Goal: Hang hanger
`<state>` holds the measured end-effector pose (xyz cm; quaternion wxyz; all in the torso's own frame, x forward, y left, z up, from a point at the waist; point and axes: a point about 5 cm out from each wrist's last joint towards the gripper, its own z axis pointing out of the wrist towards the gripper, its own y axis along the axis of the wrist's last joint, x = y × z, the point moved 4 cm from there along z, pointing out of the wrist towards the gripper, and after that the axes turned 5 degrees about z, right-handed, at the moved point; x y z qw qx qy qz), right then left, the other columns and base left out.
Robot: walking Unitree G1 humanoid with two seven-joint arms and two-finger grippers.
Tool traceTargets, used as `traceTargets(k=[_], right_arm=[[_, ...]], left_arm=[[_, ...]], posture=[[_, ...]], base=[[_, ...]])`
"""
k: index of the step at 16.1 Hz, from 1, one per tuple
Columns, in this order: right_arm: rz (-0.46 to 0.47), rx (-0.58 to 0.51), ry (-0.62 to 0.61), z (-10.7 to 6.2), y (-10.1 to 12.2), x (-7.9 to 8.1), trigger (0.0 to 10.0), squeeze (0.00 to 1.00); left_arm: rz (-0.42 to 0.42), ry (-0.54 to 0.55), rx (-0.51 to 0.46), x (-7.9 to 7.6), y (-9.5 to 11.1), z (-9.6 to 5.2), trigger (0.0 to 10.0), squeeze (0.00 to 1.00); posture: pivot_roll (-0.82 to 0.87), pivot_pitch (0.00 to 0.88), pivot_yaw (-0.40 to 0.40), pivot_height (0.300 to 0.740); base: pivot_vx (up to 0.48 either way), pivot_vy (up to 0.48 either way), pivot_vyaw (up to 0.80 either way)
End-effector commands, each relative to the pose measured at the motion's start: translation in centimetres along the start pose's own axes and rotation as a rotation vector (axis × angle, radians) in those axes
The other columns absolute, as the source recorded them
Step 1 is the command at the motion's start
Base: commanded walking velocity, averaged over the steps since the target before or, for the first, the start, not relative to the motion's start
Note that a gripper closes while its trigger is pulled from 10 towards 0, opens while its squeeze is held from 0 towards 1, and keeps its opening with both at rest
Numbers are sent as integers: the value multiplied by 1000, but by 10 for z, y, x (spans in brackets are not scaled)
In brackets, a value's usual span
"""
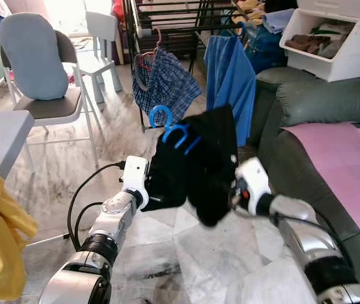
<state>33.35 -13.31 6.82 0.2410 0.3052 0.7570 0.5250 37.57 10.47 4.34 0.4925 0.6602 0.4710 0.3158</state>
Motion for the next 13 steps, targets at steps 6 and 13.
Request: traceTargets(k=[6, 13], right_arm=[[-136, 123, 339, -10, -27, 68, 0, 0], [-203, 183, 219, -24, -33, 39, 10000, 0]], left_arm=[[-135, 179, -139, 29, 58, 7, 0, 0], [-92, 184, -176, 35, 68, 5, 0, 0]], posture=[[-81, 0, -10, 740], [-95, 0, -4, 740]], base=[[0, 0, 0], [0, 0, 0]])
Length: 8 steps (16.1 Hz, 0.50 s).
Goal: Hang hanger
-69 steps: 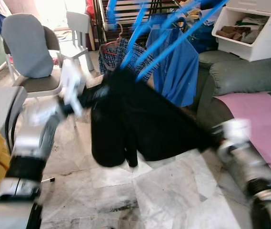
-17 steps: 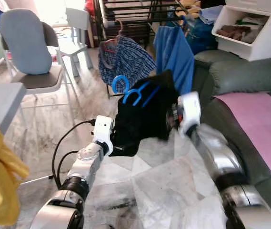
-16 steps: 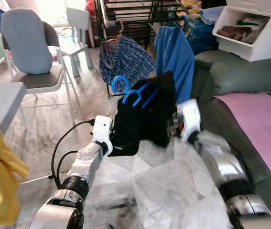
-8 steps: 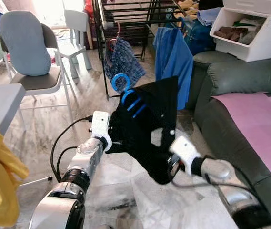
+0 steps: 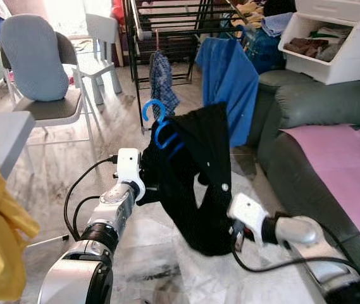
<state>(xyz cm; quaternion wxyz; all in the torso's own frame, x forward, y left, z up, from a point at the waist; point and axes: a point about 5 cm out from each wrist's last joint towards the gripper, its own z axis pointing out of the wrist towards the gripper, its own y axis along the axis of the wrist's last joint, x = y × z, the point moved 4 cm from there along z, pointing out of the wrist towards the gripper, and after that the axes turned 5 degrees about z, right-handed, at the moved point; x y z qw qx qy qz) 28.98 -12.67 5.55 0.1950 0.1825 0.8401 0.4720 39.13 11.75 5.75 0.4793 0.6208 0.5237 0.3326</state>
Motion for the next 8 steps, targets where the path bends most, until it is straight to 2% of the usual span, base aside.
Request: traceTargets(k=[1, 2, 3, 4, 5, 7, 8], right_arm=[[-6, 16, -51, -1, -8, -7, 10000, 1000], [-36, 3, -123, -3, -4, -18, 10000, 1000], [-77, -20, -150, -4, 2, -23, 10000, 1000], [-139, -60, -171, -2, 13, -23, 10000, 1000], [-163, -79, -167, 2, 19, -21, 10000, 1000], [-205, -77, -163, 6, 20, -19, 10000, 1000], [-258, -88, -255, 5, 24, -29, 10000, 1000]], left_arm=[[44, 42, -210, 12, 60, 1, 0, 0], [96, 26, -234, 13, 66, -1, 0, 0], [134, 34, -250, 17, 70, -3, 0, 0], [143, 56, -240, 24, 67, -4, 0, 0], [134, 78, -225, 31, 62, -5, 0, 0], [136, 87, -218, 34, 59, -6, 0, 0], [139, 100, -218, 35, 57, -7, 0, 0]], posture=[[-101, 0, -2, 740], [-98, 0, -1, 740], [-98, 0, -1, 740], [-96, 0, 0, 740], [-98, 0, -1, 740], [-100, 0, -3, 740], [-98, 0, -9, 740]], base=[[0, 0, 0], [0, 0, 0], [0, 0, 0], [0, 0, 0], [0, 0, 0], [0, 0, 0], [0, 0, 0]])
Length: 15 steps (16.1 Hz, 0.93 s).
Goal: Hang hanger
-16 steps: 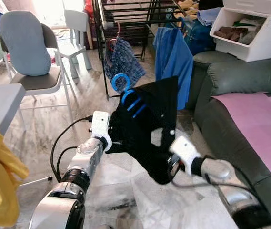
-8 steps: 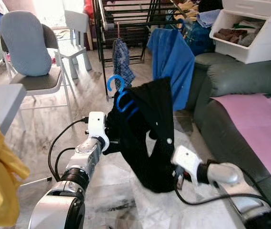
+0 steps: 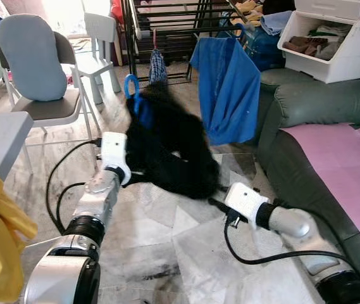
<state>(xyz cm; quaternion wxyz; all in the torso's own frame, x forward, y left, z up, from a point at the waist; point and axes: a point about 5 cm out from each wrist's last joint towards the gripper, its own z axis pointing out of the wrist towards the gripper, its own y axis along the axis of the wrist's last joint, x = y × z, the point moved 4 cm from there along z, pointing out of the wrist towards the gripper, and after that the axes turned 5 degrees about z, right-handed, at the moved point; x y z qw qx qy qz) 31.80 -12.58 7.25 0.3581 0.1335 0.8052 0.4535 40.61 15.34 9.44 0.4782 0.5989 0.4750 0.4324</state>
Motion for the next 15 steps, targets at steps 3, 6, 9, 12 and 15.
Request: traceTargets(k=[3, 6, 9, 12, 15], right_arm=[[-71, -48, -138, 2, 10, -25, 10000, 1000], [-62, -83, -48, 1, 15, -14, 10000, 1000], [-97, -77, -22, -17, 13, -33, 10000, 1000], [-119, -56, -4, -27, 9, -45, 10000, 1000], [-114, -37, 130, -50, 10, -56, 10000, 1000]], left_arm=[[14, -3, -68, 0, 14, 1, 0, 0], [145, -128, -124, -12, 19, -2, 0, 0], [407, -376, -191, -21, 19, -17, 0, 0], [508, -503, -191, -23, 12, -29, 0, 0], [604, -659, -150, -21, -6, -46, 0, 0]], posture=[[-104, 0, -12, 740], [-105, 0, -11, 740], [-107, 0, -2, 740], [-107, 0, -1, 740], [-110, 0, 5, 740]], base=[[0, 0, 0], [0, 0, 0], [0, 0, 0], [0, 0, 0], [0, 0, 0]])
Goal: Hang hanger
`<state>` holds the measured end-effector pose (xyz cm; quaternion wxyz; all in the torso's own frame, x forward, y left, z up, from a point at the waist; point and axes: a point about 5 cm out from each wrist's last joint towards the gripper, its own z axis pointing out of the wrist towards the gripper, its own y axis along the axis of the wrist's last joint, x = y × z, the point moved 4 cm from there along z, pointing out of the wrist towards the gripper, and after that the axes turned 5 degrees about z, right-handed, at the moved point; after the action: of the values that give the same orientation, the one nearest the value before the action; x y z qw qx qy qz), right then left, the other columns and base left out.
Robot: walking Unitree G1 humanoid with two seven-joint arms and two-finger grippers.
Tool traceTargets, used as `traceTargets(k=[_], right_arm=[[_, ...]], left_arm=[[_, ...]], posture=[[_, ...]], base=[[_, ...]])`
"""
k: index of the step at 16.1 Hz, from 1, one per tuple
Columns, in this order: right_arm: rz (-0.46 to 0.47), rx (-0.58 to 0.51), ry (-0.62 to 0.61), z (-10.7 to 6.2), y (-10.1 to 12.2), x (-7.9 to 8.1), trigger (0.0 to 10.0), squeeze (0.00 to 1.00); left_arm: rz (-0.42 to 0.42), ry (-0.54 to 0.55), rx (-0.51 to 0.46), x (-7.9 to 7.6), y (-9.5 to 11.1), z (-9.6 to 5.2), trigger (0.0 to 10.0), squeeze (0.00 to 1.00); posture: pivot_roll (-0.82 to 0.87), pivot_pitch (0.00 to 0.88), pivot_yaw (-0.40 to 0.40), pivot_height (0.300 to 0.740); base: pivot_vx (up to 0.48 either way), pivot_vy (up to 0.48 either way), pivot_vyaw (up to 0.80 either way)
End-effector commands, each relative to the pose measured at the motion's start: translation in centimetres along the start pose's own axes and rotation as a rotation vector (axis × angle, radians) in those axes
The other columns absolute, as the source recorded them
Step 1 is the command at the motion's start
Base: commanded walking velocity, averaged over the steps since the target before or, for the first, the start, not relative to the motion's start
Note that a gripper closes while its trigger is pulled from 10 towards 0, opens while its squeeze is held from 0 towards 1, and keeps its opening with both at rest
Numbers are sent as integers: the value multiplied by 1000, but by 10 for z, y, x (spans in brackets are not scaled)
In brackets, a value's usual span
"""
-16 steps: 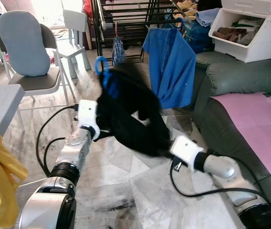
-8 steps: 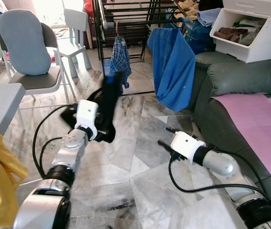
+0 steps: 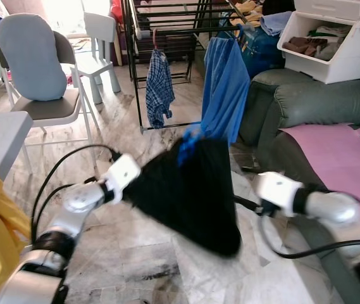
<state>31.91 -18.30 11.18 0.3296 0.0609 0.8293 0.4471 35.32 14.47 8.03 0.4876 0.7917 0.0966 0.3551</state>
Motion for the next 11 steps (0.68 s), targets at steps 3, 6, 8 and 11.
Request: traceTargets(k=[3, 6, 8, 11], right_arm=[[-24, -12, -6, -11, 10, -25, 10000, 1000], [5, 6, 51, -12, 9, -27, 10000, 1000], [20, 23, 142, -9, 5, -16, 10000, 1000], [54, 43, 209, -10, -2, -8, 10000, 271]], left_arm=[[77, -95, -128, -7, 23, -1, 0, 0], [103, -221, -197, -30, 34, 1, 0, 0], [127, -282, -246, -39, 46, 4, 0, 0], [134, -307, -275, -40, 52, 2, 0, 0]], posture=[[-109, 0, 2, 740], [-103, 0, -4, 740], [-96, 0, -8, 740], [-94, 0, -7, 740]], base=[[0, 0, 0], [0, 0, 0], [0, 0, 0], [0, 0, 0]])
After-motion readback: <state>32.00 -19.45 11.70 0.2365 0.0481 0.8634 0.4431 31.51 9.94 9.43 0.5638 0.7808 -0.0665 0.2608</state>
